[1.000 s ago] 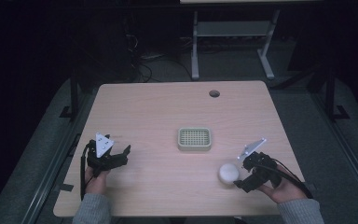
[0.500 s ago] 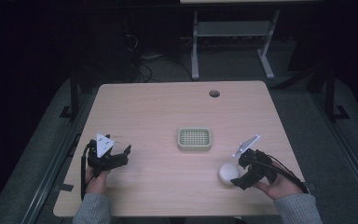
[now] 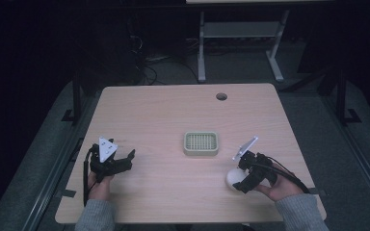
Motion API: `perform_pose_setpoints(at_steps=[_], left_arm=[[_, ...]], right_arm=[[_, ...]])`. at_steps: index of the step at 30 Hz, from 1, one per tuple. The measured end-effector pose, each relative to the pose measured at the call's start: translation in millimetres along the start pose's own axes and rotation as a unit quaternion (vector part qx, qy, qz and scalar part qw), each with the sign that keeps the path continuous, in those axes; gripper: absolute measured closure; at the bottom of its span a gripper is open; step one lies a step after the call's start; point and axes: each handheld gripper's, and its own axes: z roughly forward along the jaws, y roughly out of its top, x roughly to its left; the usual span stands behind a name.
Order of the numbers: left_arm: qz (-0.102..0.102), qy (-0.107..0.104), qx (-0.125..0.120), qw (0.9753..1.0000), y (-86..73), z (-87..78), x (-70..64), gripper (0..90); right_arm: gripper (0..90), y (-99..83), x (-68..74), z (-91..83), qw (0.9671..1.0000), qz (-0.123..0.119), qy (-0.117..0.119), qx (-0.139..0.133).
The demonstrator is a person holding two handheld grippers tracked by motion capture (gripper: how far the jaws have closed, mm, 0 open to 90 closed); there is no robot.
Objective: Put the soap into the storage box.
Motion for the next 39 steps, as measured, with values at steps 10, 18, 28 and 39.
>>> perform_pose_setpoints(at_steps=[10, 18, 28, 39], left_arm=[[-0.001, 0.000, 0.000, 1.0000, 0.1, -0.2, 0.4, 14.8], [-0.003, -0.001, -0.002, 1.0000, -0.4, 0.2, 0.8, 14.8], [-0.003, -0.002, 0.000, 1.0000, -0.2, -0.2, 1.2, 14.8], [-0.004, -0.002, 0.001, 1.0000, -0.2, 0.0, 1.0, 14.8]], right_arm=[[16.3, 10.2, 1.4, 13.1, 0.9997, -0.016, -0.005, 0.018], [16.3, 14.0, 0.5, 22.8, 0.9991, -0.015, -0.001, 0.039], [16.0, 14.6, 0.2, 33.6, 0.9980, -0.015, -0.008, 0.061], [16.5, 16.1, 0.9, 40.8, 0.9971, -0.020, -0.006, 0.074]])
